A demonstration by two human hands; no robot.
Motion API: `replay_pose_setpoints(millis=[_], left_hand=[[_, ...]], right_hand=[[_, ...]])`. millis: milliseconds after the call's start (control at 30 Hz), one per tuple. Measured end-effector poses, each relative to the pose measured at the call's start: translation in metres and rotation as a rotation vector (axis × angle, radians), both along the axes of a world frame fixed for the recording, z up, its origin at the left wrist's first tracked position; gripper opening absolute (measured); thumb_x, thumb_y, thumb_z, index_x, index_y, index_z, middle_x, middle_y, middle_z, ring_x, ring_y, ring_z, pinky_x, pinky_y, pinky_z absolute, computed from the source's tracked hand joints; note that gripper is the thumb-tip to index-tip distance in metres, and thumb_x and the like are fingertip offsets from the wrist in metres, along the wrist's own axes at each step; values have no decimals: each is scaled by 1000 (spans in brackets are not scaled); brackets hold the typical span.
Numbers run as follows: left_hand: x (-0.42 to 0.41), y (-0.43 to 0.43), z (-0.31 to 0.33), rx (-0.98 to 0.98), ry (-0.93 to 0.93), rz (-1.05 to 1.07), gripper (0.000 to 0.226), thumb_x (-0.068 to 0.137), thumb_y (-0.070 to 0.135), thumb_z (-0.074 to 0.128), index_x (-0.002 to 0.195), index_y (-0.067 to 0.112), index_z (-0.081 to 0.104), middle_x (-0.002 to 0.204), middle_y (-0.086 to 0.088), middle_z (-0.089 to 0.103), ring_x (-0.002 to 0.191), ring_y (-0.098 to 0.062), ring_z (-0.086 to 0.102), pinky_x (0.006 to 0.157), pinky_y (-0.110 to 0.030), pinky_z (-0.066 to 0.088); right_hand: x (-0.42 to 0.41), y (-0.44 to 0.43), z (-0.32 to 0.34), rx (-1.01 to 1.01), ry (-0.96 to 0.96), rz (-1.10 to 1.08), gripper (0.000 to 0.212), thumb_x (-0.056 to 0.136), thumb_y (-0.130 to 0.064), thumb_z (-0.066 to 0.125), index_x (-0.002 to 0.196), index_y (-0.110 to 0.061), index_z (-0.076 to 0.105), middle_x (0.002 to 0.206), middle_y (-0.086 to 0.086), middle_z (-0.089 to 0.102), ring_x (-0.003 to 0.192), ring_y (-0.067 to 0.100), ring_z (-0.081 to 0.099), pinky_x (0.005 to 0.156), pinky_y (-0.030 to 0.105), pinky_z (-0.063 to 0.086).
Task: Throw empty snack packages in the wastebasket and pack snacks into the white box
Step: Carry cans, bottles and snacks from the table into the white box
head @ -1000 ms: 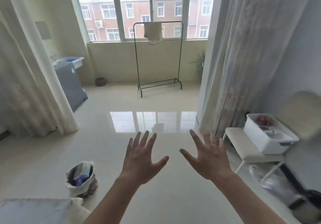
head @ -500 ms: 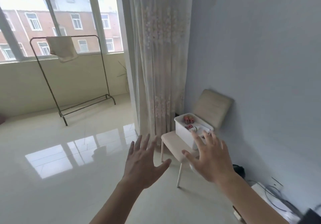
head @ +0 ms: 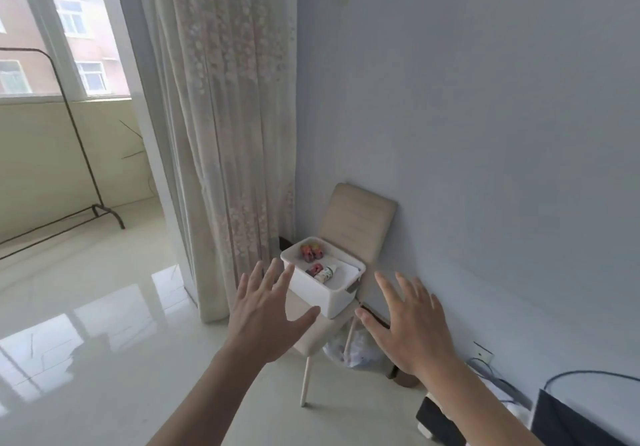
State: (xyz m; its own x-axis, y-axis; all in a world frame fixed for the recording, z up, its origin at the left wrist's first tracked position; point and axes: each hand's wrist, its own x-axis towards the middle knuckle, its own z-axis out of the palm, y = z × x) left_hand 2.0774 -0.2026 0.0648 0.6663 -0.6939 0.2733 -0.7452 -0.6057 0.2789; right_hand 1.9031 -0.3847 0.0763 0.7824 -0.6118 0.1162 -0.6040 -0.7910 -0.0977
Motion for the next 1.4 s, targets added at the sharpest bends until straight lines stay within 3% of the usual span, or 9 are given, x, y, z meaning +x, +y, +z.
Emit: replay_pose_setpoints(millis=[100,533,733,900,1000,1100,1167,1400], left_hand=[[38,-11,0,-5,13,-44,96,87,83,38,163,31,10,171,2,5,158,-21,-6,128,-43,-2],[150,-76,-49,134,76,-142,96,88,82,39,163,31,9,171,2,8,158,-23,-1,127,-42,-1],[200,-134,-75,155,97,-158,94,88,80,42,162,32,11,171,2,11,158,-22,2,128,-40,3],[254,-196,-89,192,93,-149,94,89,78,43,162,29,12,170,2,16,158,-22,5,129,-41,5],[287,-232,-93,231,95,-149,93,88,78,43,162,29,12,169,1,18,157,-24,8,129,-44,9],[315,-266,-94,241,111,-147,95,85,81,36,162,29,15,169,1,20,157,-24,10,128,-43,11],[332,-286,-96,244,116,-148,96,83,81,32,162,29,16,168,1,22,157,-23,12,128,-43,12],[388,-336,-109,212,156,-171,84,90,72,48,159,28,26,161,3,36,154,-25,21,126,-40,17]], right_hand=[[31,-8,-6,20,-20,-51,101,73,-90,-8,159,-38,5,167,5,17,154,32,11,122,53,20],[127,-53,-66,143,0,-150,96,77,-85,4,158,-35,15,165,9,23,152,34,17,119,51,26],[183,-112,-95,190,-8,-147,81,92,-76,30,159,-34,13,164,10,23,152,35,17,119,49,27],[245,-176,-112,223,-16,-131,79,93,-74,31,158,-32,15,162,12,29,149,36,23,118,49,29],[278,-215,-118,212,-16,-109,77,92,-73,33,156,-31,22,156,13,37,142,34,34,111,46,38],[307,-252,-122,228,-49,-103,80,88,-76,22,153,-29,28,148,11,45,135,31,41,105,45,44],[323,-274,-123,252,-58,-113,80,88,-75,24,153,-28,29,148,12,46,137,32,40,106,46,44],[372,-323,-139,274,-33,-175,77,92,-72,32,156,-30,23,155,14,39,144,34,33,110,48,39]])
